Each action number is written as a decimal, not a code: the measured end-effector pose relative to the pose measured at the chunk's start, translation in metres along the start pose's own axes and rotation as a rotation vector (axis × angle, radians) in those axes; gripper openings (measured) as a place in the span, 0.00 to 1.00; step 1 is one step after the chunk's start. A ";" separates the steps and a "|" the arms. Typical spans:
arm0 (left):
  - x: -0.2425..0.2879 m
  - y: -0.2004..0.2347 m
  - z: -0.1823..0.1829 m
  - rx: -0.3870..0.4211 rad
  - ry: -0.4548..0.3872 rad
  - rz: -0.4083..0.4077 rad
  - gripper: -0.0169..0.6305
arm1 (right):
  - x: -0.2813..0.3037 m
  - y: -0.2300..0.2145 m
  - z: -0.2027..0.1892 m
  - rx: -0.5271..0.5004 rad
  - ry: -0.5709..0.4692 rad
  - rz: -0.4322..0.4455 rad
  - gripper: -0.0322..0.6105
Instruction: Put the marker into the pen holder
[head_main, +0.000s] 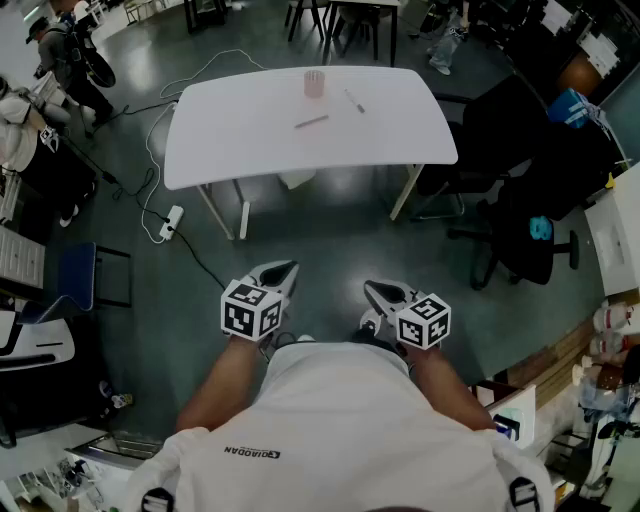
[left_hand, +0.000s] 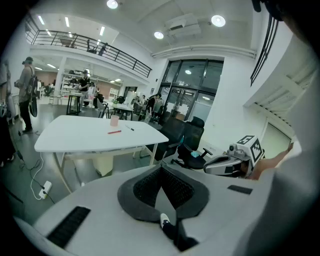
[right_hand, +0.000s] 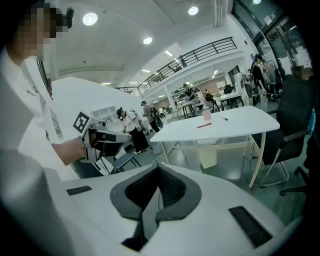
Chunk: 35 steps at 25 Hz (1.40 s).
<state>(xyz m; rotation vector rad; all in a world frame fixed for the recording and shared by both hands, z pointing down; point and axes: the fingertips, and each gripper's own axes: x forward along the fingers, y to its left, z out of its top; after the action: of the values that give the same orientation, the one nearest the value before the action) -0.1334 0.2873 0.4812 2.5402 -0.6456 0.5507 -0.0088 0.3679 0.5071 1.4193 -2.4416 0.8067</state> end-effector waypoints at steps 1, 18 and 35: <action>-0.002 -0.001 -0.002 0.003 0.003 0.000 0.07 | -0.001 0.002 -0.002 -0.001 0.003 0.001 0.08; -0.026 0.008 -0.010 0.014 0.005 0.002 0.07 | 0.004 0.023 0.005 0.041 -0.041 0.009 0.08; -0.021 0.012 -0.026 -0.052 0.012 0.034 0.07 | 0.012 0.001 0.005 0.099 -0.031 0.005 0.08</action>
<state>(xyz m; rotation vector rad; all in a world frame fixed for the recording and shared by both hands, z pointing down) -0.1637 0.2980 0.4960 2.4800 -0.6913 0.5528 -0.0157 0.3565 0.5077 1.4708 -2.4609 0.9249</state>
